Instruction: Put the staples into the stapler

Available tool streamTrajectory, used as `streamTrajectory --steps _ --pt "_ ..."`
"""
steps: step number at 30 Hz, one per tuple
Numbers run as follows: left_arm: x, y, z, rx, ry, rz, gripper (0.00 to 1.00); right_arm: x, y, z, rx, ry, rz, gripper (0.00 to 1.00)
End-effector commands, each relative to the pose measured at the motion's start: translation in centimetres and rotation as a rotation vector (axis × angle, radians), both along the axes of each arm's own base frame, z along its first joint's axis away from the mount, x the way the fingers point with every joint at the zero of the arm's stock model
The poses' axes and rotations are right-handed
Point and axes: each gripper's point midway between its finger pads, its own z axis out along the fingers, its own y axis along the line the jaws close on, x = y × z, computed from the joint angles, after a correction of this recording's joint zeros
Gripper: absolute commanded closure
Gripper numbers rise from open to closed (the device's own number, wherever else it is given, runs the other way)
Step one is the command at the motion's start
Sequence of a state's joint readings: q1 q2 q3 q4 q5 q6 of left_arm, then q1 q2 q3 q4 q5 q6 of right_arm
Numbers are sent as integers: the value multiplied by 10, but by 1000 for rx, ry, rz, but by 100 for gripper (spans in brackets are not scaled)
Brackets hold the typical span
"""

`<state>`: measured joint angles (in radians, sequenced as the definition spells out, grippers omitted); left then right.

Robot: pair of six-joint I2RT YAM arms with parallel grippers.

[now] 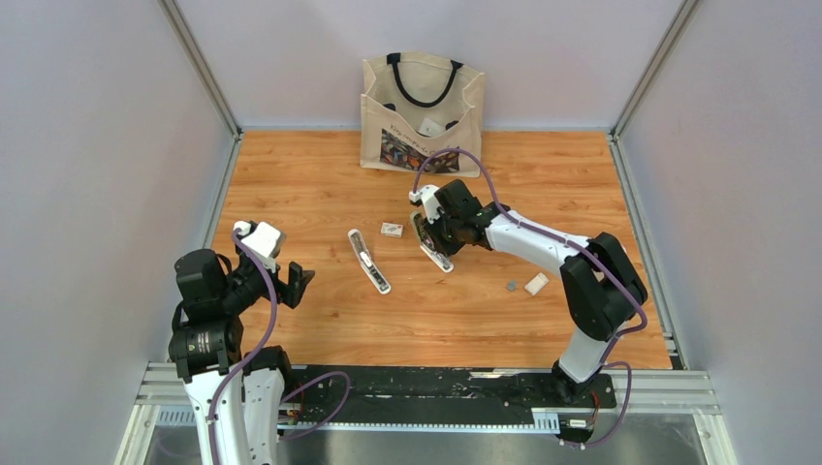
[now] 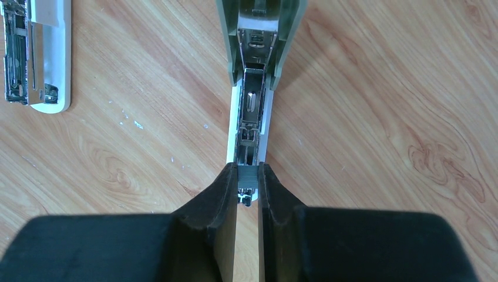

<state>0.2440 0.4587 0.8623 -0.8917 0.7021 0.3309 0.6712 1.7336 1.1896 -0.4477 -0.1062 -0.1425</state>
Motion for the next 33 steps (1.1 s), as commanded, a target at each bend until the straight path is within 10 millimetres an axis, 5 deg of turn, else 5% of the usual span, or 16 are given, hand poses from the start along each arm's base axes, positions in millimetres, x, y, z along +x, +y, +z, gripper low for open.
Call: streamTrajectory --steps 1,33 --pt "2 0 5 -9 -29 -1 7 2 7 12 44 -32 9 85" --pt "2 0 4 -7 -29 -1 7 -3 7 -11 6 35 24 87"
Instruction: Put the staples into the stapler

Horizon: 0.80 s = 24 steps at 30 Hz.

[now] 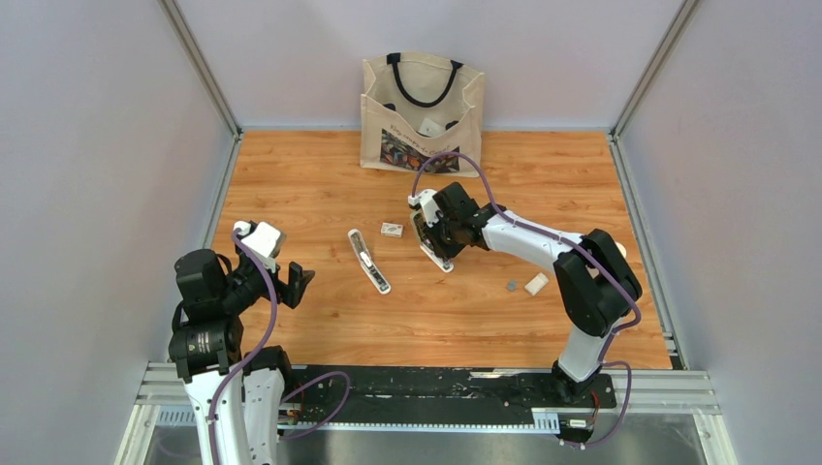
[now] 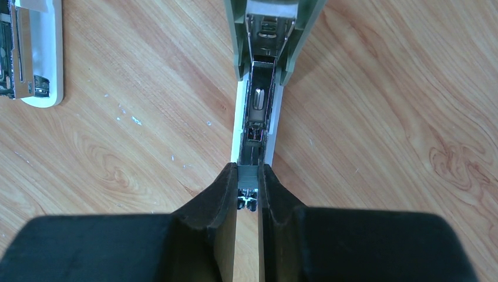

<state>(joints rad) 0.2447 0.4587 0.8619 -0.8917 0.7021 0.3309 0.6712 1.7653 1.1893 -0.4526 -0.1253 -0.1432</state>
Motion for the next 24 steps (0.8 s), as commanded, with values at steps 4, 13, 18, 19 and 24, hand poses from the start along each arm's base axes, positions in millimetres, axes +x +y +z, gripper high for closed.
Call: streamTrajectory --steps 4,13,18,19,24 --pt "3 0 3 -7 -25 0 7 1 6 2 18 -5 14 87" --pt "3 0 3 -7 -26 0 7 1 5 -1 7 -4 12 87" --pt "2 -1 4 -7 -29 -3 7 2 4 -1 5 -6 10 87" --pt "3 0 4 -7 -28 -1 7 2 4 -3 2 -3 10 87" --pt "3 -1 4 -6 -28 -5 7 2 4 -4 -1 1 10 88"
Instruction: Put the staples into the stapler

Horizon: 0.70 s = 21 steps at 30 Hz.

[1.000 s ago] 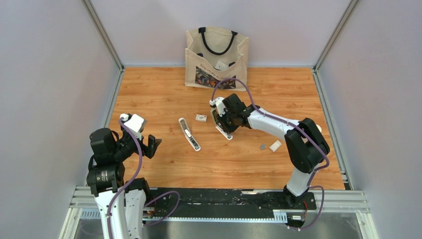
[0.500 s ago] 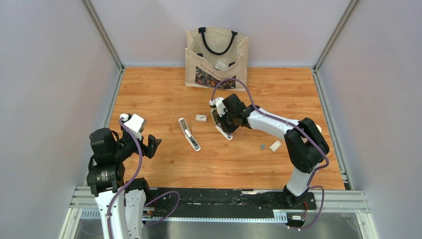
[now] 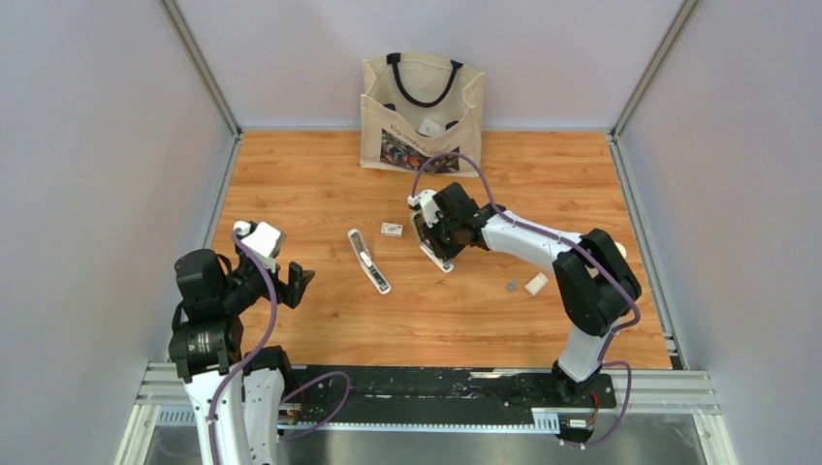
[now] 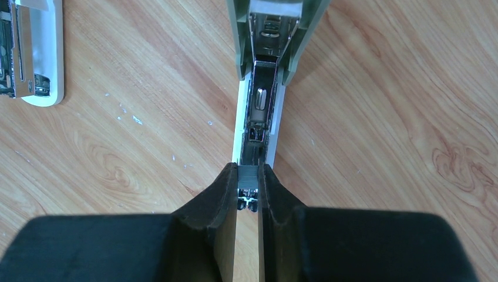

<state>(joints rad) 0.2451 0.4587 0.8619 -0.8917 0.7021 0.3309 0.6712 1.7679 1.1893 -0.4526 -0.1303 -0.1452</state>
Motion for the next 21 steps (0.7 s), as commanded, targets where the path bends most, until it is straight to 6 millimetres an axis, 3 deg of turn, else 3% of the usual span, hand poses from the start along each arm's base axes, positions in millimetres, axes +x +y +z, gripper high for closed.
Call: streamTrajectory --steps 1,13,21 --pt "3 0 4 -7 -28 -2 7 2 4 -2 -1 -5 9 88" --pt "2 -1 4 -5 -31 -4 7 3 4 -2 0 -5 8 88" --pt "3 0 3 -6 -27 -2 7 5 6 20 40 -52 11 89"
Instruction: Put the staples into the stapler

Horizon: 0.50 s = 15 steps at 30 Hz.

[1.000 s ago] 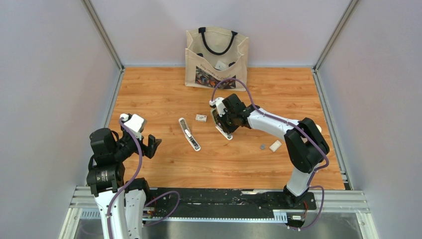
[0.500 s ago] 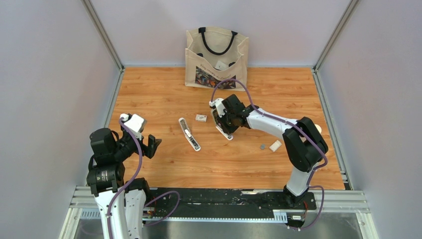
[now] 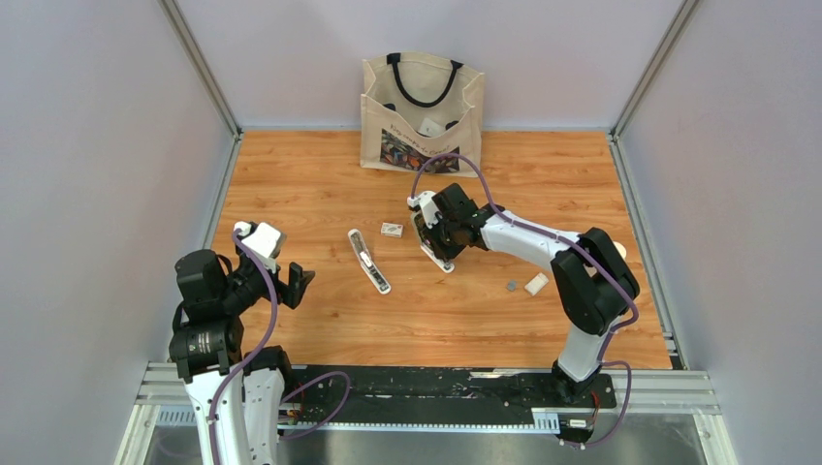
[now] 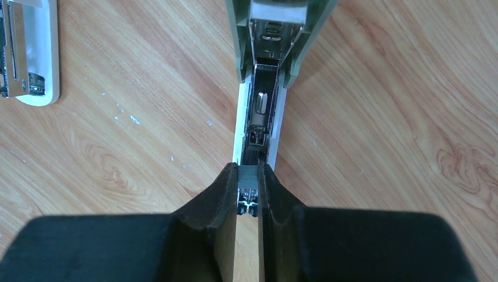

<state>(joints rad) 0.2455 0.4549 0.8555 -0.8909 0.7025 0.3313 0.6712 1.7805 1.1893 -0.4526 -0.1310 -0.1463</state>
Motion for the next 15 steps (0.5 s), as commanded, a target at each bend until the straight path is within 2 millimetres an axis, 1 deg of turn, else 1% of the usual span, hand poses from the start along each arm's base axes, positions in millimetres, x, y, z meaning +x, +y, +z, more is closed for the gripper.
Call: streamTrajectory --steps 1,6,15 --pt "3 0 5 -6 -32 -3 7 5 6 25 47 -65 8 89" --pt "3 0 5 -6 -29 -2 7 7 3 26 39 -77 0 89" --pt "2 0 5 -3 -34 -1 7 5 1 14 15 -53 -2 89"
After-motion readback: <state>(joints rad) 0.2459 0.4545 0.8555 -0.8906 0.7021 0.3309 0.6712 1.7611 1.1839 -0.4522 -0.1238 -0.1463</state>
